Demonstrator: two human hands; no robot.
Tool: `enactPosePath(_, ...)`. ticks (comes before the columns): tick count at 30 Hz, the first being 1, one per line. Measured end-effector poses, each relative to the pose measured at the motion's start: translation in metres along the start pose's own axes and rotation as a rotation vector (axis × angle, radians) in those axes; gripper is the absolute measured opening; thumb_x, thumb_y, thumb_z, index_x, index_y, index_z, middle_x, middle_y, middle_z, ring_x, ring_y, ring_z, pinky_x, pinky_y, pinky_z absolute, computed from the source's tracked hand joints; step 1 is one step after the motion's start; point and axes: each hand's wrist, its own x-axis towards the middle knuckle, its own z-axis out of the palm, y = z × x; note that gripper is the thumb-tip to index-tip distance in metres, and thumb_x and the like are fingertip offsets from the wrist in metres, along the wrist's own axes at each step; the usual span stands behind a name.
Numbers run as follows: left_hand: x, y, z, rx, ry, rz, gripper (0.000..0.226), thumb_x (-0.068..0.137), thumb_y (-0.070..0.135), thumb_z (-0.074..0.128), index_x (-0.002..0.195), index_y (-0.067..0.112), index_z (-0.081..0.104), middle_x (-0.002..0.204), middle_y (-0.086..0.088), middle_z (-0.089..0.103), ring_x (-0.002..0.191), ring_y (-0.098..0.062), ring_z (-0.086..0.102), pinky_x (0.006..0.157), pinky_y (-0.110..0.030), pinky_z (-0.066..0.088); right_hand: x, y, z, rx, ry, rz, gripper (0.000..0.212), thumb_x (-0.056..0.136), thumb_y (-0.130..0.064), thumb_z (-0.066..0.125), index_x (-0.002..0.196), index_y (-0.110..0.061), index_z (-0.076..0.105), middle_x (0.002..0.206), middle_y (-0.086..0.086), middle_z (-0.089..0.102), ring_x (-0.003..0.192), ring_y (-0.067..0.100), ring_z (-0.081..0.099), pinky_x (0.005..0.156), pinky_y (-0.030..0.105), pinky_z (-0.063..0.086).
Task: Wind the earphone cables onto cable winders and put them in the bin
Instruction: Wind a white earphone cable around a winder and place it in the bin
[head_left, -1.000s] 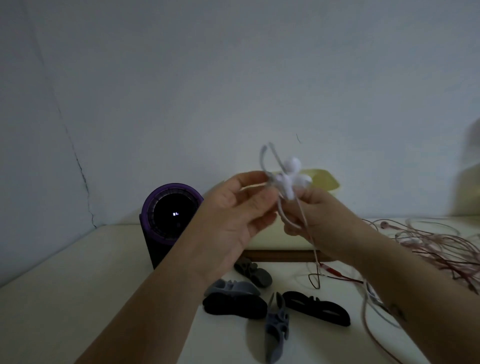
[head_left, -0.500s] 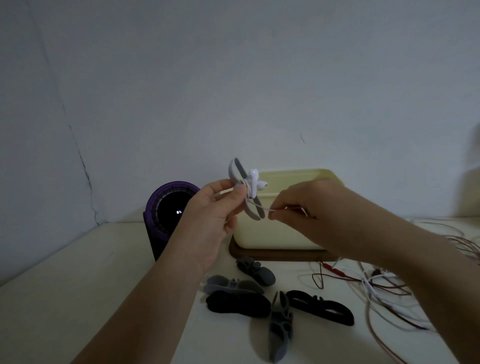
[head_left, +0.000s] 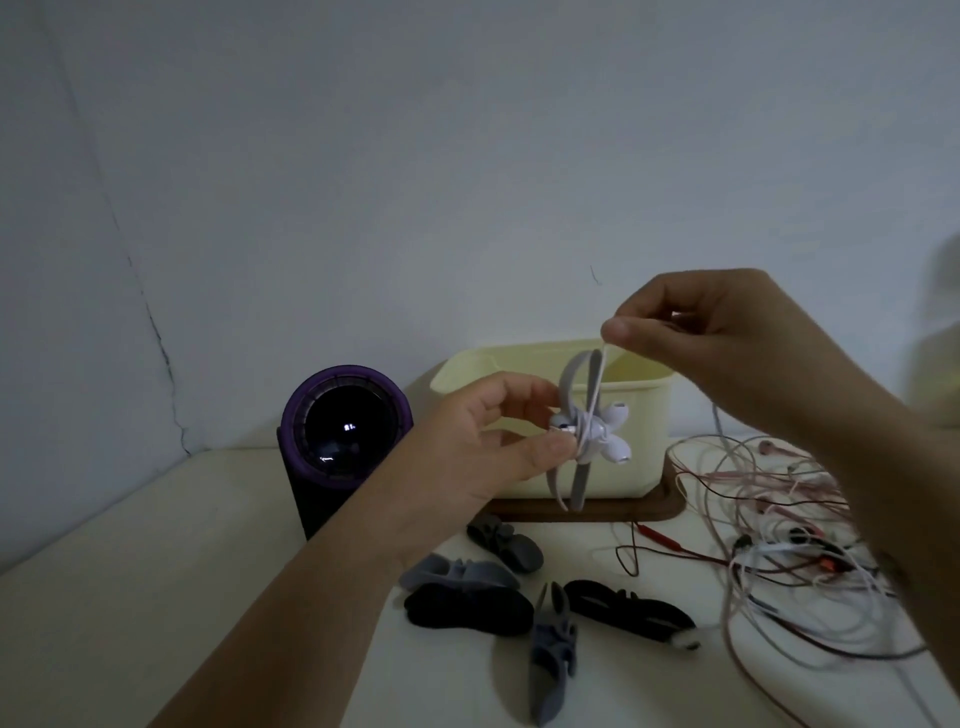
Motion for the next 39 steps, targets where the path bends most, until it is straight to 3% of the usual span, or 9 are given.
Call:
enactPosePath(5, -0.001, 0.002, -0.006, -0.011, -0.023, 0.017, 0.022, 0.075, 0.025, 0.074, 0.095, 0.032, 0.071, 0.102, 0.006, 0.071, 0.098, -0.019, 0.068, 0.099, -0.041, 0.050, 0.000, 0.002, 0.005, 0.184, -0.014, 0.057, 0.028, 0.065, -0.051, 0.061, 0.072, -0.024, 0.068, 0.060, -0.015, 0.061, 0.052, 0.000, 0.045, 0.055, 0.011, 0.039)
enactPosePath(9, -0.003, 0.010, -0.007, -0.002, -0.036, 0.038, 0.030, 0.067, 0.037, 0.075, 0.096, 0.035, 0.071, 0.102, 0.007, 0.070, 0.094, -0.023, 0.067, 0.099, -0.051, 0.048, -0.001, -0.003, 0.007, 0.204, 0.020, 0.026, 0.024, 0.067, -0.049, 0.061, 0.071, -0.026, 0.068, 0.056, -0.017, 0.058, 0.052, -0.001, 0.044, 0.056, 0.014, 0.038)
enactPosePath(13, -0.005, 0.016, -0.008, -0.082, -0.024, 0.056, 0.025, 0.071, 0.028, 0.077, 0.095, 0.034, 0.071, 0.101, 0.007, 0.072, 0.092, -0.015, 0.067, 0.089, -0.038, 0.053, 0.000, -0.005, 0.008, 0.297, 0.081, 0.037, 0.031, 0.065, -0.053, 0.062, 0.070, -0.023, 0.070, 0.052, -0.012, 0.052, 0.055, 0.011, 0.041, 0.055, 0.019, 0.039)
enactPosePath(17, -0.005, 0.022, -0.004, -0.363, -0.070, 0.066, 0.031, 0.066, 0.018, 0.079, 0.095, 0.026, 0.074, 0.103, 0.002, 0.072, 0.092, -0.012, 0.067, 0.087, -0.028, 0.054, -0.004, 0.002, 0.024, 0.330, -0.042, 0.093, 0.021, 0.076, -0.043, 0.069, 0.073, -0.022, 0.071, 0.069, 0.015, 0.062, 0.062, 0.036, 0.051, 0.062, 0.050, 0.046)
enactPosePath(21, 0.001, 0.021, -0.002, -0.705, 0.099, 0.027, 0.033, 0.074, 0.014, 0.069, 0.106, 0.006, 0.065, 0.094, -0.007, 0.072, 0.078, -0.013, 0.069, 0.069, -0.021, 0.057, -0.010, 0.002, 0.052, 0.279, -0.173, 0.130, 0.033, 0.089, -0.040, 0.054, 0.065, -0.020, 0.066, 0.057, 0.001, 0.044, 0.054, 0.019, 0.037, 0.054, 0.032, 0.031)
enactPosePath(24, 0.004, 0.014, -0.008, -0.802, 0.281, -0.015, 0.032, 0.072, 0.015, 0.062, 0.103, 0.005, 0.065, 0.086, -0.004, 0.072, 0.071, -0.010, 0.069, 0.063, -0.020, 0.057, -0.010, -0.001, 0.055, 0.098, -0.254, 0.099, 0.022, 0.092, -0.035, 0.051, 0.082, -0.028, 0.069, 0.052, -0.014, 0.046, 0.051, 0.004, 0.040, 0.052, 0.017, 0.034)
enactPosePath(30, 0.007, 0.004, -0.011, -0.716, 0.388, -0.102, 0.039, 0.071, 0.020, 0.065, 0.109, 0.008, 0.066, 0.092, 0.000, 0.072, 0.072, -0.005, 0.067, 0.066, -0.019, 0.055, -0.012, -0.009, 0.046, -0.213, -0.282, -0.002, 0.019, 0.093, -0.031, 0.054, 0.093, -0.023, 0.071, 0.050, -0.012, 0.052, 0.050, -0.001, 0.047, 0.054, 0.011, 0.037)
enactPosePath(35, 0.007, -0.001, -0.008, -0.311, 0.450, -0.106, 0.015, 0.084, 0.019, 0.066, 0.099, 0.018, 0.065, 0.088, 0.006, 0.073, 0.076, -0.004, 0.067, 0.073, -0.025, 0.046, -0.013, -0.013, 0.034, -0.316, -0.301, -0.048, 0.020, 0.089, -0.037, 0.053, 0.080, -0.029, 0.070, 0.057, -0.011, 0.058, 0.056, 0.004, 0.051, 0.058, 0.016, 0.041)
enactPosePath(39, 0.005, -0.001, -0.003, -0.041, 0.409, -0.078, 0.018, 0.080, 0.027, 0.071, 0.097, 0.026, 0.064, 0.096, 0.010, 0.071, 0.084, -0.003, 0.067, 0.074, -0.024, 0.048, -0.011, -0.020, 0.024, -0.360, -0.217, -0.104, 0.021, 0.084, -0.039, 0.049, 0.071, -0.033, 0.064, 0.058, -0.016, 0.057, 0.066, -0.005, 0.054, 0.062, 0.007, 0.039)
